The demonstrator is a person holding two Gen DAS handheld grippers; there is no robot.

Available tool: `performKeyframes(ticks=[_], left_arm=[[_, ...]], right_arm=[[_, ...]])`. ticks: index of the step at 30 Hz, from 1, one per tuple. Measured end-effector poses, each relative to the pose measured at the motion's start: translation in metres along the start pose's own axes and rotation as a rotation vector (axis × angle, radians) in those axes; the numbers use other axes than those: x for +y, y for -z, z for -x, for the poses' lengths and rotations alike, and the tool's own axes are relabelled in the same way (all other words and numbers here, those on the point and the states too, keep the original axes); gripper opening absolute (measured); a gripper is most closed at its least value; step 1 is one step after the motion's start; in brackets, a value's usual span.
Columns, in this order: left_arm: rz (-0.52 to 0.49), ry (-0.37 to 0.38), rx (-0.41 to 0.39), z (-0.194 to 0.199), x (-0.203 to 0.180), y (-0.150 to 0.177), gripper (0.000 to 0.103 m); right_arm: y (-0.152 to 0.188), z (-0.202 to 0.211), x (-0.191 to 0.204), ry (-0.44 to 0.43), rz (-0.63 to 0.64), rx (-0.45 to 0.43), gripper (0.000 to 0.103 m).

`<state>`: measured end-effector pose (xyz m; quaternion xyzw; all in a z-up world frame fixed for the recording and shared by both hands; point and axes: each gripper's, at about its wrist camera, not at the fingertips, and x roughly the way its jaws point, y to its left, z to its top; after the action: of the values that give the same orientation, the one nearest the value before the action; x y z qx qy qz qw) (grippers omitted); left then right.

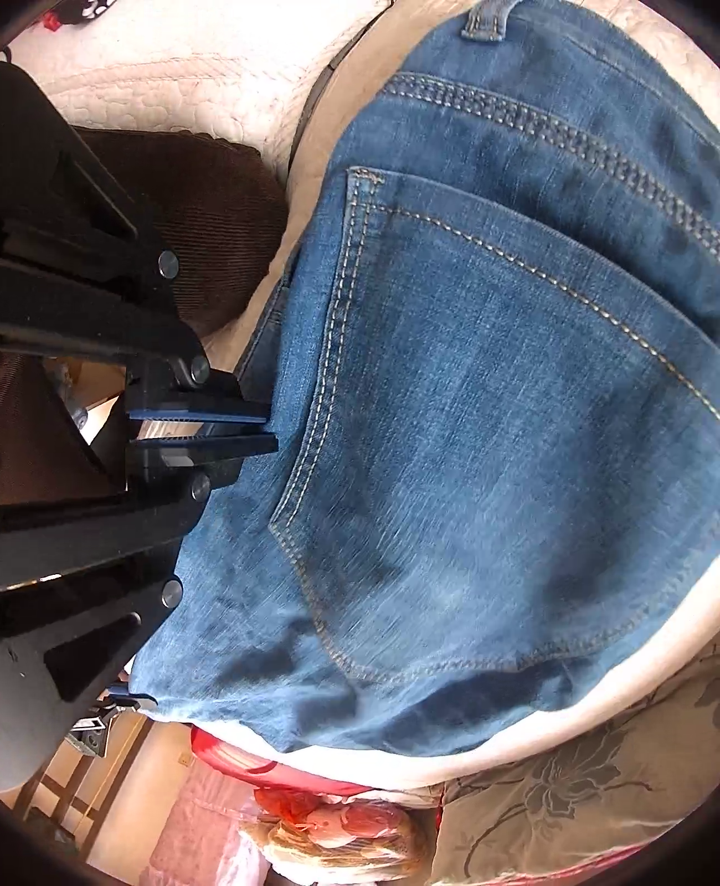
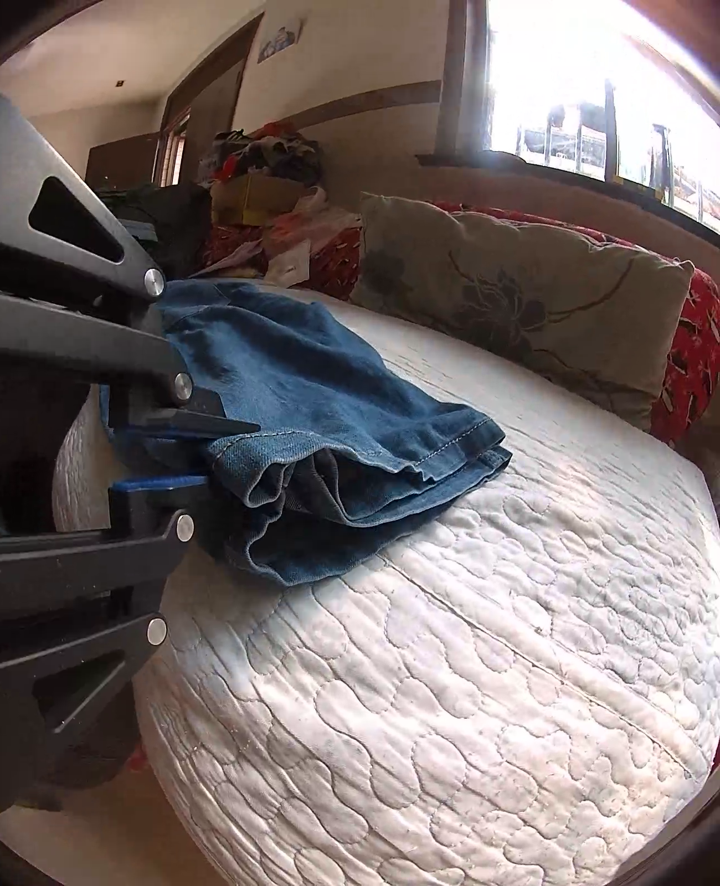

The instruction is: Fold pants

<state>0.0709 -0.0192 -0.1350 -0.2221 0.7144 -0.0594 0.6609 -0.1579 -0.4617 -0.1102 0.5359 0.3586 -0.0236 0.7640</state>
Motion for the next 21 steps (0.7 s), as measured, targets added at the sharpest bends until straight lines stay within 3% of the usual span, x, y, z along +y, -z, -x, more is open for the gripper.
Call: performKeyframes(ticks=[2, 5, 7, 10, 12, 14, 18, 19, 21], left_arm=[[-0.030, -0.021, -0.001, -0.001, 0.001, 0.006, 0.002], [0.009, -0.075, 0.082, -0.031, 0.012, 0.005, 0.002], [0.014, -0.080, 0.118, -0.042, 0.018, 0.011, 0.002], [-0.055, -0.028, 0.112, -0.034, 0.019, 0.021, 0.002], [-0.096, 0.030, 0.094, -0.018, 0.018, 0.022, 0.002], [-0.117, 0.060, 0.031, 0.006, 0.018, 0.017, 0.002], [-0.076, 0.106, -0.134, 0.065, 0.033, -0.020, 0.003], [-0.052, 0.113, -0.170, 0.078, 0.042, -0.034, 0.007], [-0.008, 0.098, -0.243, 0.101, 0.062, -0.061, 0.025]], right_arm=[[-0.002, 0.011, 0.003, 0.039, 0.048, -0.013, 0.009], [-0.007, 0.002, -0.019, 0.145, 0.021, 0.018, 0.013], [-0.005, 0.001, -0.027, 0.169, -0.017, 0.022, 0.014], [-0.012, 0.016, -0.011, 0.173, 0.036, -0.053, 0.017], [-0.025, 0.023, 0.002, 0.152, 0.085, -0.082, 0.033], [-0.042, 0.016, 0.016, 0.135, 0.108, -0.089, 0.056], [-0.076, -0.024, 0.041, 0.166, 0.176, -0.051, 0.059], [-0.083, -0.035, 0.045, 0.199, 0.187, -0.048, 0.059], [-0.096, -0.059, 0.048, 0.241, 0.196, -0.034, 0.059]])
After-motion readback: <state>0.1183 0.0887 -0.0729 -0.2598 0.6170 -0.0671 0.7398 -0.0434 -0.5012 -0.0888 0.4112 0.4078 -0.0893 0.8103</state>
